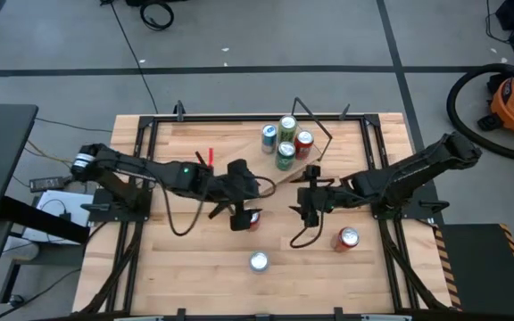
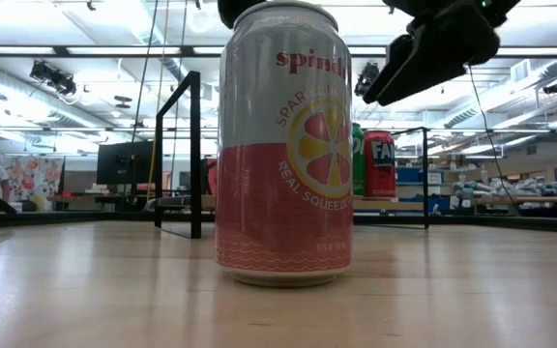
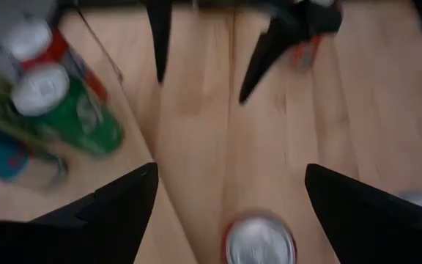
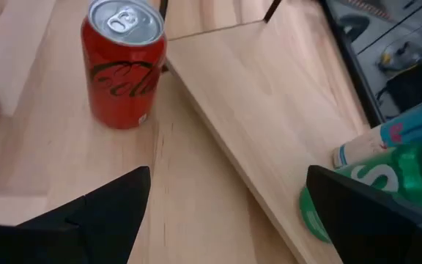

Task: Place canned beverage on shelf
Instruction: Put the red soda can on the shelf

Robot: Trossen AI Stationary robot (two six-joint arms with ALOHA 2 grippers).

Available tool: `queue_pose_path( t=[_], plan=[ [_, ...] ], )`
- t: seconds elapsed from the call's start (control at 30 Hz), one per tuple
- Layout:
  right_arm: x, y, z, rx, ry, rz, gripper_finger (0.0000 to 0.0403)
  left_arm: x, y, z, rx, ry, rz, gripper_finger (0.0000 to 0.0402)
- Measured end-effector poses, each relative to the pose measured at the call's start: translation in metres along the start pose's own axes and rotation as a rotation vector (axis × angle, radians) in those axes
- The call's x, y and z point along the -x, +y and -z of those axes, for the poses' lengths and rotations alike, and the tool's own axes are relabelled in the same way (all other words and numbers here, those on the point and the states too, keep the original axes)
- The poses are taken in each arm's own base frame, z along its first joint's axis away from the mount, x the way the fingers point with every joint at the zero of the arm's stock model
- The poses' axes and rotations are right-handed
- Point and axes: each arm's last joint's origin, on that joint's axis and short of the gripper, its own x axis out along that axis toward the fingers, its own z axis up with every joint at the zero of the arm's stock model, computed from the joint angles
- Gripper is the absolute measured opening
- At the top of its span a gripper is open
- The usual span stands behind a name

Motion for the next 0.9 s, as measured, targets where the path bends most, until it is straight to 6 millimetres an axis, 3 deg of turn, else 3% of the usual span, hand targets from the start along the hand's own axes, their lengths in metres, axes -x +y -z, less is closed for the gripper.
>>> queue_pose_path(
  t=[0.23, 0.6, 0.9],
  plan=[
    [-0.005, 0.01, 0.015, 0.004, -0.046, 0.075, 0.0377, -0.012, -0.012, -0.012, -0.001, 0.141, 0.075, 0.0357],
    [-0.005, 0.021, 0.026, 0.026, -0.132, 0.128, 0.0377, -0.058, -0.019, 0.01, 0.092, 0.362, 0.094, 0.0357],
    [-0.008, 0.023, 0.027, 0.032, -0.15, 0.104, 0.0377, -0.078, -0.023, 0.023, 0.009, 0.452, 0.066, 0.0357]
  ],
)
